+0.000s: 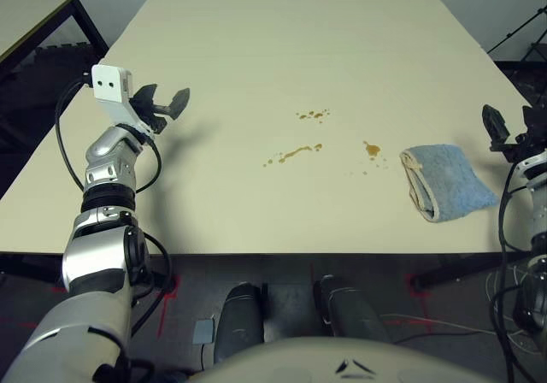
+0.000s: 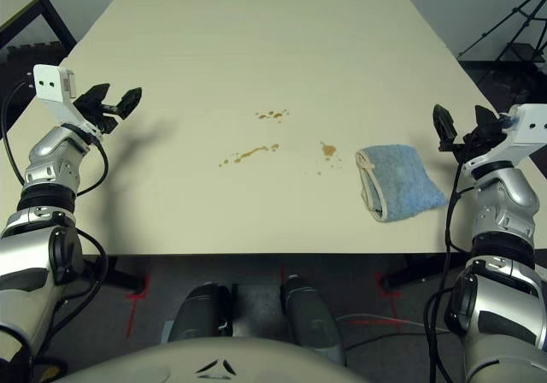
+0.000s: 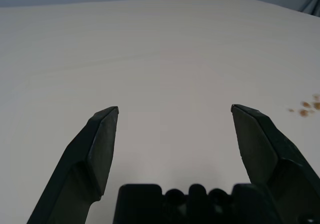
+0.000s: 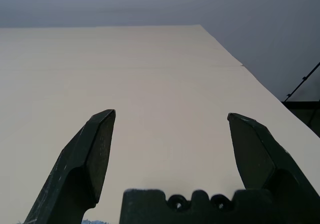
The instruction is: Wipe the water off the table with a rag.
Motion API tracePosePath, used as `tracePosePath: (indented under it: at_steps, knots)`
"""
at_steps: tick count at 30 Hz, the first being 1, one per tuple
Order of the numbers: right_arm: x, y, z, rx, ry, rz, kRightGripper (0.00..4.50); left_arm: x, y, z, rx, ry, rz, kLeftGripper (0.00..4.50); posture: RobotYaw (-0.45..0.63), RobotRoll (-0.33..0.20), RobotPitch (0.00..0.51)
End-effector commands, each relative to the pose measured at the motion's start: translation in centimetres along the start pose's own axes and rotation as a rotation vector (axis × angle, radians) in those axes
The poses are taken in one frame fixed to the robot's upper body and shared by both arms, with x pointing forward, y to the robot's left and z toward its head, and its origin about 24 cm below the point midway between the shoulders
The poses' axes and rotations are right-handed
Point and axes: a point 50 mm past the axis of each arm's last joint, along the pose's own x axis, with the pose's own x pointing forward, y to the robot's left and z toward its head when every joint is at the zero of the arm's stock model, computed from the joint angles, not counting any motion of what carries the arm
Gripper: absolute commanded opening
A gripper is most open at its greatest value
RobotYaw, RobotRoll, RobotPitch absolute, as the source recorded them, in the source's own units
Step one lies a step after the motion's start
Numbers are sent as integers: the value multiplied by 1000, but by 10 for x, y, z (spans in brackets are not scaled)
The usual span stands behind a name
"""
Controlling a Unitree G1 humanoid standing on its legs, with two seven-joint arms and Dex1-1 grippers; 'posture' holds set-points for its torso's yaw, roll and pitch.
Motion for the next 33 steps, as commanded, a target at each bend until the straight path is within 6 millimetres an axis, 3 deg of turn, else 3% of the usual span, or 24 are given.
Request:
tracePosePath:
  at_steps: [1, 11, 22, 33]
  knots:
    - [2, 4, -3, 2, 23, 18, 4456, -4, -17, 6, -12, 9, -200, 4500, -237, 0, 115]
    - [6, 2, 6, 27, 61, 84, 4456, -24, -38, 9, 1, 138, -466, 4500, -229, 0, 126]
    - [2, 6, 18, 60, 169, 233, 4456, -24, -42, 3, 37, 174, -488, 4500, -232, 0, 126]
    - [-14, -8, 31, 93, 381, 359, 4456, -20, -46, -2, 39, 169, -489, 4500, -255, 0, 115]
